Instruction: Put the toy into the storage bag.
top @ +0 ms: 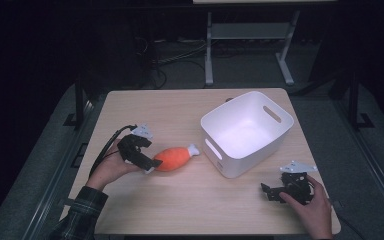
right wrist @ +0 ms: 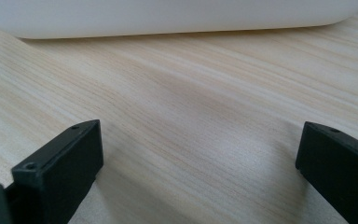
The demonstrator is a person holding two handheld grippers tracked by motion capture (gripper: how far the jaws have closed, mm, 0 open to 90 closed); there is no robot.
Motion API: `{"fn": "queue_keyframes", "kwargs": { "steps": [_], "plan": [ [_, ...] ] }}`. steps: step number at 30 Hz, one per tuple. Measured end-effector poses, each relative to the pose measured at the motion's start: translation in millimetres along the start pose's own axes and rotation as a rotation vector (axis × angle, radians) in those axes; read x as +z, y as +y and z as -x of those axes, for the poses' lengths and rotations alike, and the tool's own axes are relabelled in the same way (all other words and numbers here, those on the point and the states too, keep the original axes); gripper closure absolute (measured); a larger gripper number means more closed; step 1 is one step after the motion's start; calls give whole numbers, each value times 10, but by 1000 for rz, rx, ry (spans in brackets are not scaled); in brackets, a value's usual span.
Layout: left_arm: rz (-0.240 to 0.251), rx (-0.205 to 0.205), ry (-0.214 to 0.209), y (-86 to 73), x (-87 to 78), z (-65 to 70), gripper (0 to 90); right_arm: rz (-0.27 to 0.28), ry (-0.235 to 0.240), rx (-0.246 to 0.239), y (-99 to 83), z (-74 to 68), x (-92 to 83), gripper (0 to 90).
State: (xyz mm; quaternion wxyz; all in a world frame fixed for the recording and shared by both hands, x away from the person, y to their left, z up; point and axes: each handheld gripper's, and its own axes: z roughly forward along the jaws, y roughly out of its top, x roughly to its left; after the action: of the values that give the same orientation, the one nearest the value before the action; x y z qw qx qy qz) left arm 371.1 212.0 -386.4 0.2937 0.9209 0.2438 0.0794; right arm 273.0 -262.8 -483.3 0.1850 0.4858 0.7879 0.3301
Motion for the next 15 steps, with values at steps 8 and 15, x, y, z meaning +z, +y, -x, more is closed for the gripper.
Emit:
{"fn": "queue_keyframes", "kwargs": {
  "steps": [8, 15],
  "plan": [
    [-28, 34, -33, 183, 89, -64, 127, 0, 0, 0, 0, 0, 0, 2],
    [-78, 74, -45, 324, 166, -90, 127, 0, 0, 0, 0, 0, 0, 2]
  ]
}}
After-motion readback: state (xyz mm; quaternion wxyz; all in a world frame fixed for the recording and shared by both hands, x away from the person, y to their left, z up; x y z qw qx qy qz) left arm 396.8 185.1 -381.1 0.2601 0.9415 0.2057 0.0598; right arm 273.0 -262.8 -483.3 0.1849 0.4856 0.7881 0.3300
